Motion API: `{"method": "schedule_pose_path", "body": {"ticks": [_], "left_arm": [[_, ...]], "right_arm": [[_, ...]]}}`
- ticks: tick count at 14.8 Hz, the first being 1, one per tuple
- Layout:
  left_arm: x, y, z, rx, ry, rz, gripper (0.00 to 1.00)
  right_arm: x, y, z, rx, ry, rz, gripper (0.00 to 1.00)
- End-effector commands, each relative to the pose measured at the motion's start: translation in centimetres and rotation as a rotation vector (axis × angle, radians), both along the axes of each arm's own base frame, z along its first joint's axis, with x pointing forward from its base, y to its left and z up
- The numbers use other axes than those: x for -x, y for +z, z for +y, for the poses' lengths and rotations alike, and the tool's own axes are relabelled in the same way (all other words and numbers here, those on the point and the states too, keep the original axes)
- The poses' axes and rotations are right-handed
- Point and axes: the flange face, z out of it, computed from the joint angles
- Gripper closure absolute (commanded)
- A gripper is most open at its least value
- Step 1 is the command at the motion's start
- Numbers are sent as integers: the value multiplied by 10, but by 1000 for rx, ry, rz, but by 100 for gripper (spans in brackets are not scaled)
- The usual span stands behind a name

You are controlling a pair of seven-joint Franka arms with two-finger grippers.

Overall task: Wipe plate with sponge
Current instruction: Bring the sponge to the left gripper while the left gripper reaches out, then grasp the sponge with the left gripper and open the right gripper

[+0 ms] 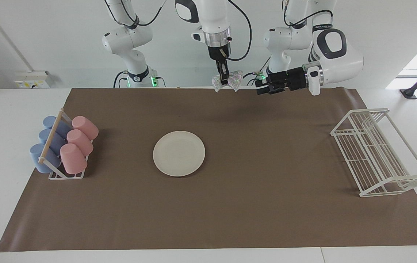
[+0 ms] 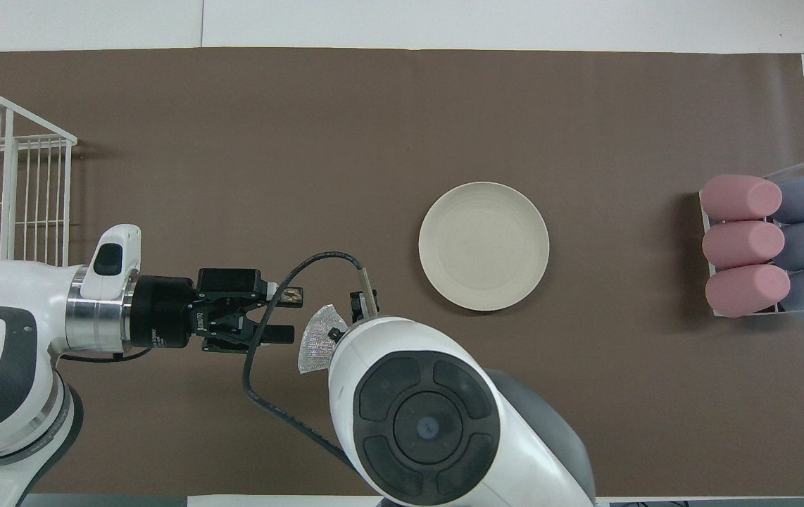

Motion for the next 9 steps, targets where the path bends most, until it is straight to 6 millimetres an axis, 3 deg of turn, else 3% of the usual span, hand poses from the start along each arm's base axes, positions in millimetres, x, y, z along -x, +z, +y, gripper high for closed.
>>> {"method": "schedule_pose_path", "body": {"ticks": [1,3,5,7,8,9], "left_arm": [[10,2,-15,6,32,17,6],[11,2,-16,8,26,30,14],[13,4,-17,17,11,43,43],[14,5,-16,23,6,68,91],[14,6,-15,23,10,85,100],[15,6,-16,21,8,91,100]], "right_arm": [[-4,2,0,8,-10,-19,100],[-4,3,0,6,-8,-22,100],[-4,3,0,7,-10,-21,100],[-5,3,-1,7,-10,-21,100],[-6,3,-2,7,-11,-21,100],[-6,3,-2,7,-10,-21,100]]}}
